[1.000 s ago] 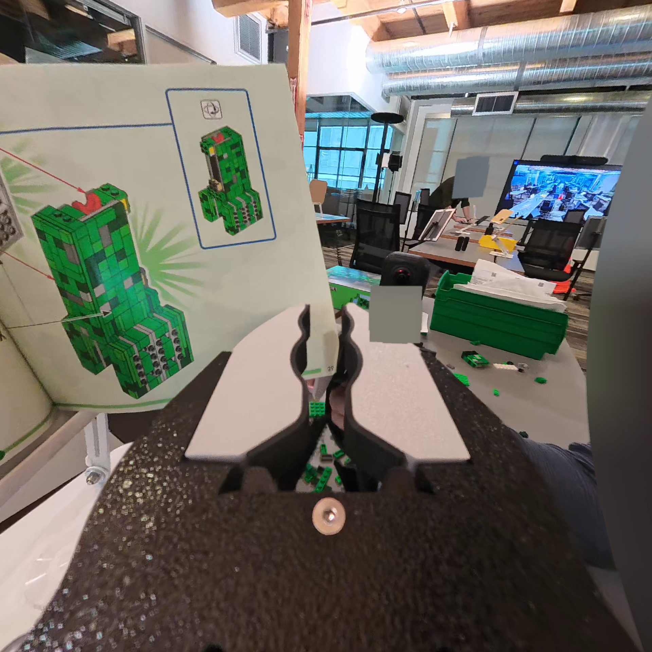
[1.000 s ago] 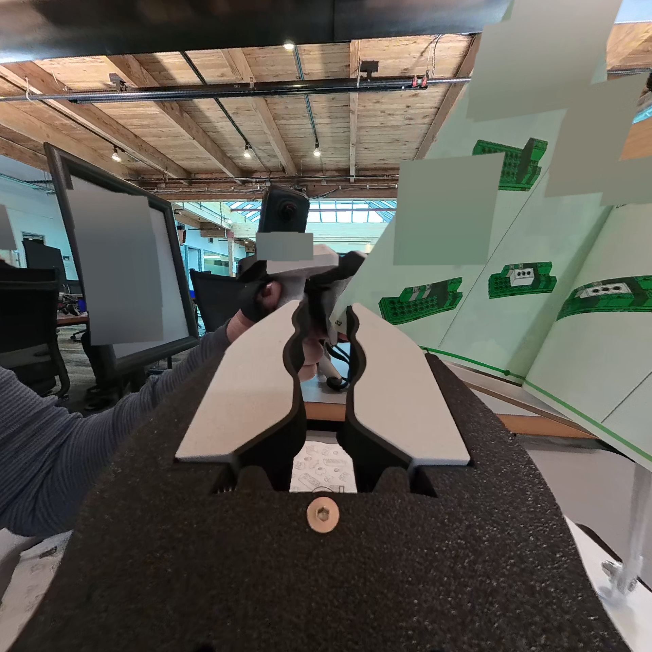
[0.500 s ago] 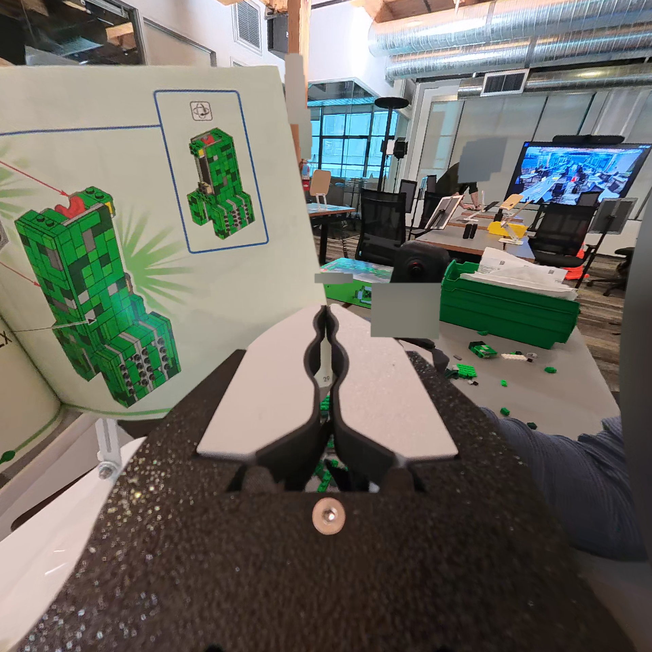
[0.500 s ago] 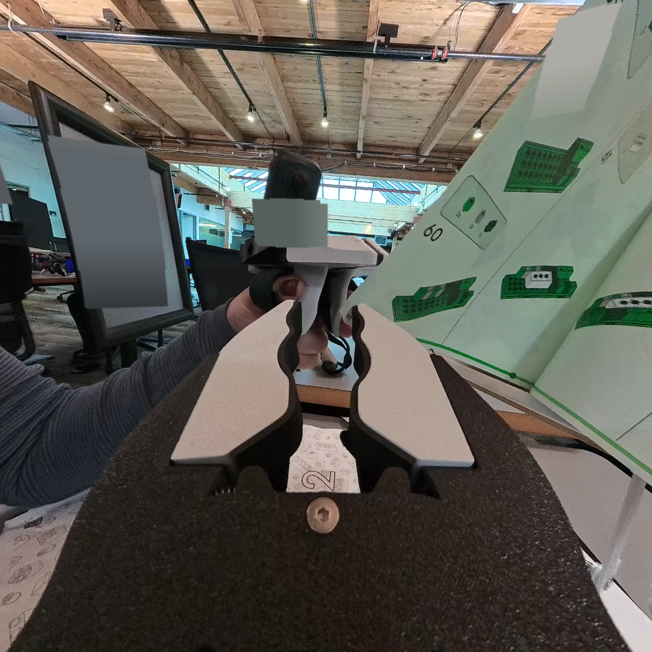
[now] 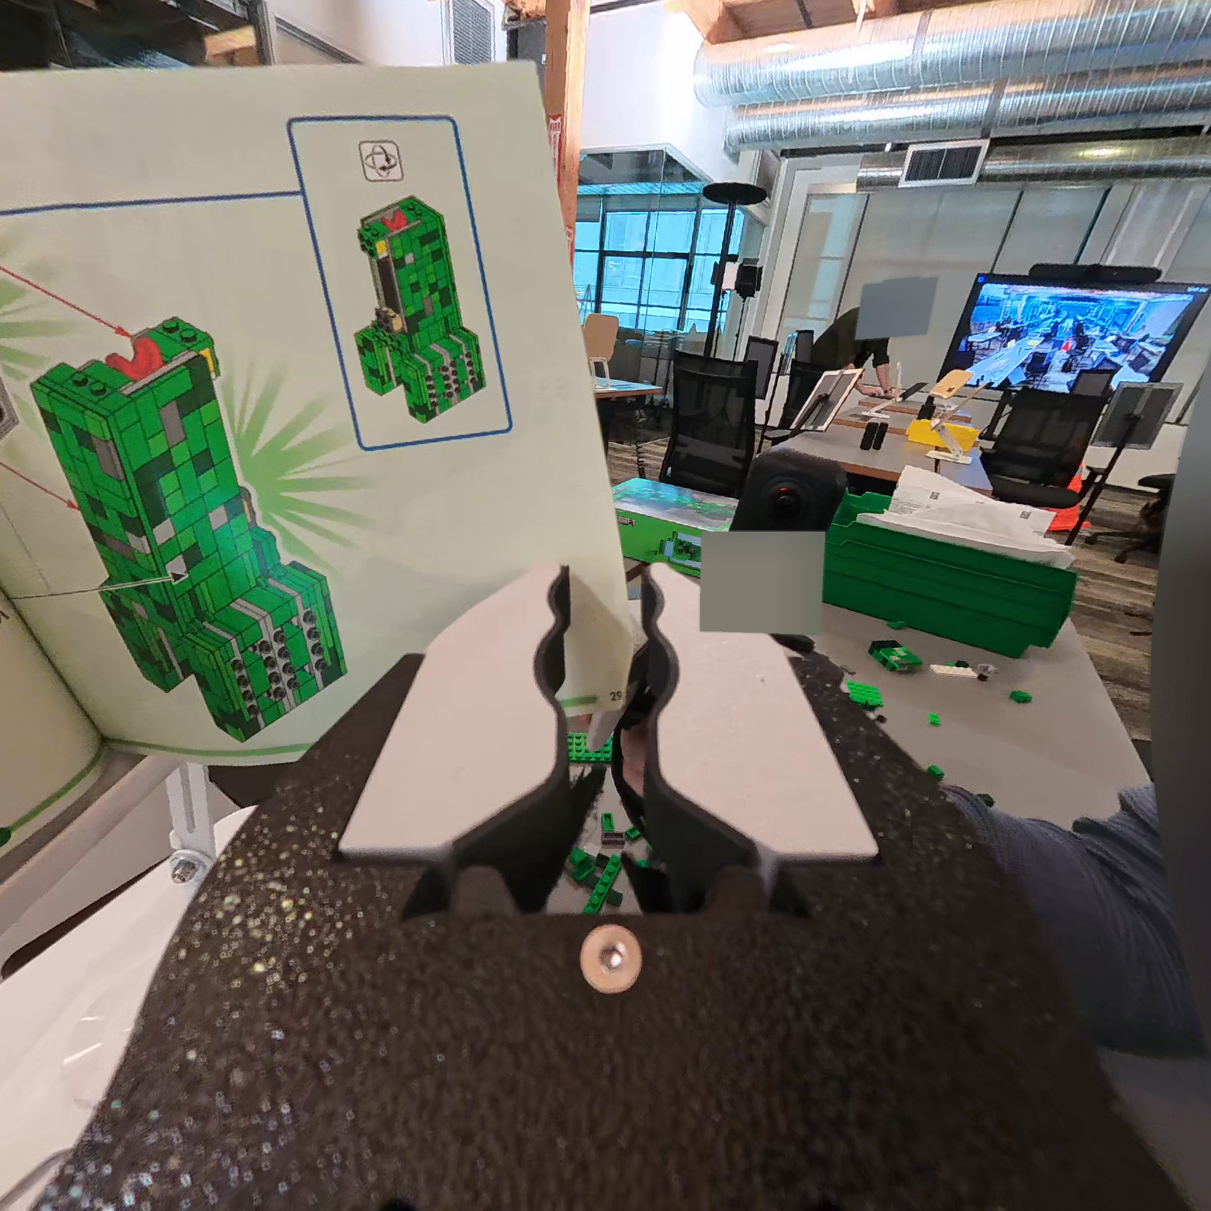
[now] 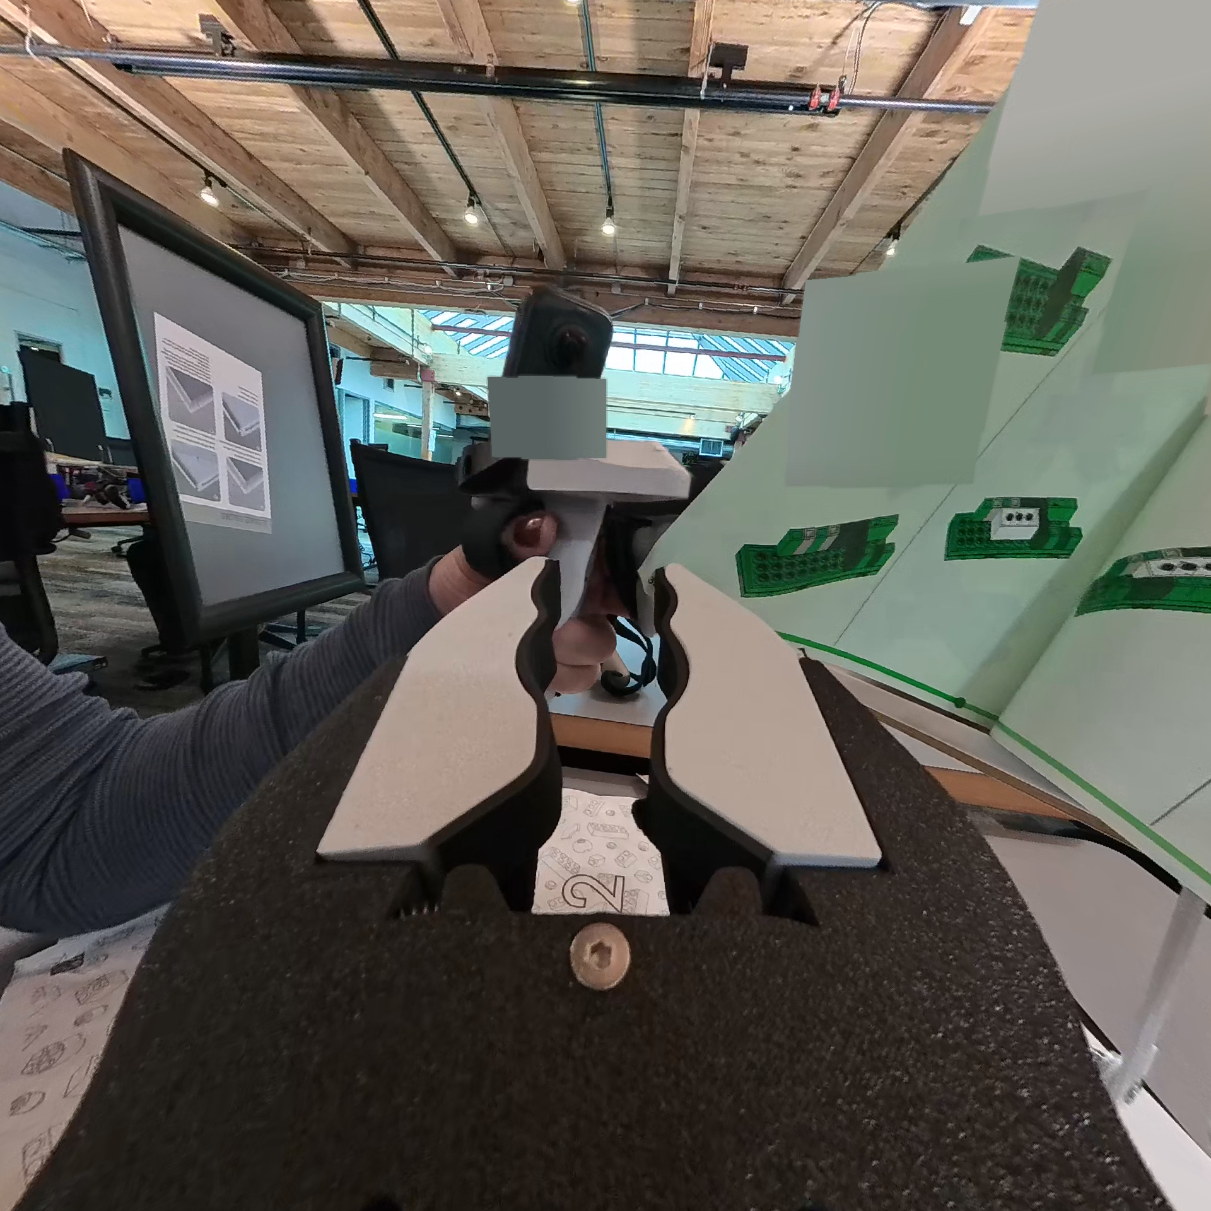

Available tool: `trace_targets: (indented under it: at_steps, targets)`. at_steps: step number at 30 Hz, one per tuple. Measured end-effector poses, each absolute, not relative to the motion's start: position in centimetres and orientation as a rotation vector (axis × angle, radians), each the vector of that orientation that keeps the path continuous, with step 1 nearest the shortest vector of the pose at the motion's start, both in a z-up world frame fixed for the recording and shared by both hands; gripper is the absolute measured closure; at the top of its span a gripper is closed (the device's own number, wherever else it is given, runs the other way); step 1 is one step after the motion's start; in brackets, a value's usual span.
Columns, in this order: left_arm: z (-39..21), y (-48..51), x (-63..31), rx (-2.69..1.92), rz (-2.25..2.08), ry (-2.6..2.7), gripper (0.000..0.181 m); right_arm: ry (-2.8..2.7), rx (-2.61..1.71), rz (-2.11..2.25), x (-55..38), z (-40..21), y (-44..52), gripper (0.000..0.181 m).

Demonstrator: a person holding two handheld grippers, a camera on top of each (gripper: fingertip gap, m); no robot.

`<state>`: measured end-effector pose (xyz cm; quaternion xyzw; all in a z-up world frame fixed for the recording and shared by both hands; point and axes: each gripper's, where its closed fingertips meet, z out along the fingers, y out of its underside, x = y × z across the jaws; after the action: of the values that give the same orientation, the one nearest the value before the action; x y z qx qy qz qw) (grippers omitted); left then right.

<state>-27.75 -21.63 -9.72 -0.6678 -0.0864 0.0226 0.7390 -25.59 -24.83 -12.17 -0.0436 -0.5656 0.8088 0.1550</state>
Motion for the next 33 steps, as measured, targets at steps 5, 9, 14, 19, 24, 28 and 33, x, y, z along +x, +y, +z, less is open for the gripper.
trace_targets:
  at_steps: [5, 9, 14, 19, 24, 28, 33]
  targets:
    - [-9.6, -21.7, -27.8, -1.457, 0.030, -0.200, 0.181, -1.620, -0.122, 2.318, -25.6, -12.1, -24.8, 0.155]
    - [-9.4, -22.0, -27.9, -1.443, 0.002, -0.210, 0.181, -1.600, -0.164, 2.324, -26.0, -12.0, -24.4, 0.154]
    - [-8.5, -22.7, -27.5, -1.355, -0.115, -0.207, 0.181, -1.453, -0.281, 2.392, -27.0, -11.0, -22.6, 0.146]
    - [-8.3, -23.0, -27.3, -1.314, -0.217, -0.206, 0.181, -1.330, -0.358, 2.414, -27.6, -9.9, -21.6, 0.153]
    - [-8.5, -22.8, -26.9, -1.323, -0.259, -0.192, 0.180, -1.321, -0.427, 2.330, -28.5, -9.9, -22.1, 0.159]
    - [-8.4, -22.6, -26.3, -1.318, -0.312, -0.166, 0.181, -1.355, -0.421, 2.304, -28.5, -10.1, -22.8, 0.157]
    - [-8.9, -22.5, -26.7, -1.348, -0.275, -0.187, 0.181, -1.373, -0.412, 2.311, -28.4, -10.2, -23.1, 0.157]
